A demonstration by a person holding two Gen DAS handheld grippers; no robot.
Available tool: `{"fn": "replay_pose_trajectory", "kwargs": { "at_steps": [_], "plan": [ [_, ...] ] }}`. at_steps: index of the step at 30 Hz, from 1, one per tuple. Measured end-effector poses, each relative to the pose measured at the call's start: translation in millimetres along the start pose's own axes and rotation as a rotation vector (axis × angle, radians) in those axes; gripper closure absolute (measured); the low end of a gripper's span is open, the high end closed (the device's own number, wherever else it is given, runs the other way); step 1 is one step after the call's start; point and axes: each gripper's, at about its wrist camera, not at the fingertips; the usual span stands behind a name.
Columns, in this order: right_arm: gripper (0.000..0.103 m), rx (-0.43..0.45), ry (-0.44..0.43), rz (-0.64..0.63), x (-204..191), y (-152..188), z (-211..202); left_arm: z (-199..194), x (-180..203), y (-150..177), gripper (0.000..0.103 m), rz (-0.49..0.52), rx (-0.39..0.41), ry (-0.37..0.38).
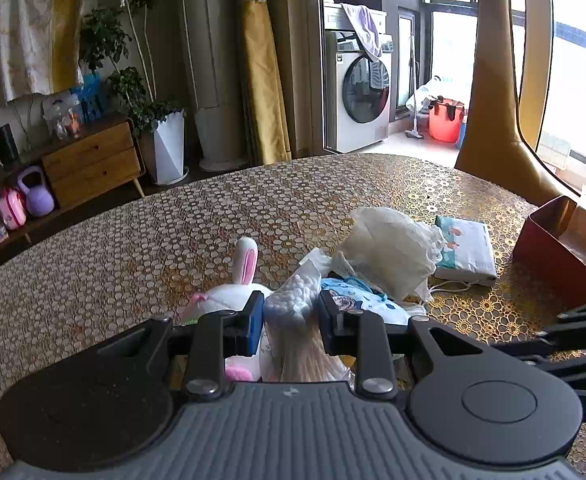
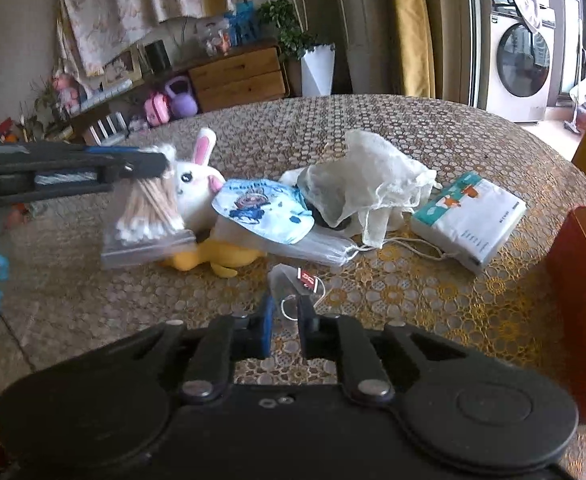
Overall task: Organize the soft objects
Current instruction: 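Carry the swab pack and red-tagged bag with both grippers toward the red tray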
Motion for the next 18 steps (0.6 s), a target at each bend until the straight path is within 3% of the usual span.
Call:
{"fn": "replay_pose_trajectory", "kwargs": {
  "at_steps": [4,6,7,8,13,18],
  "plan": [
    [0.076,-0.023,0.006,-0.020,-1.3,0.1,25.5,-0.1,-4.0,2.2,0.075,-0.008,-0.013,0.009],
    [0.057,-0.030,0.008,-0.025,-1.5,0.7,36.2,0.2,-5.8,3.1,0.075,-0.009,-0.016,0.013],
    [0.042,-0.023,0.009,-0.033,-1.9,0.9,41.8,0.2,-5.8,3.7,0.075,-0.008,-0.015,0.016],
    [0.037,-0.015,0.008,-0.040,-1.9,1.3,44.8,0.2,-6.0,4.2,0.075,-0.006,-0.014,0.022],
    [0.039,-0.064,0.002,-0.065,-2.3,3.1,72.5,3.5,-4.0,6.8,0.075,0.006,-0.013,0.044],
    [0.058,-0.074,0.023,-0.110,-8.0,6.7,83.4,7.6,-4.1,9.4,0.075,0.001,-0.020,0.060]
  ]
}}
Point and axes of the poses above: each gripper's, at about its wrist camera, not at the fingertips, and z roughly the way its jaws point, x to its right, y to its underside, and after that the axes turned 12 degrees about x, right-handed
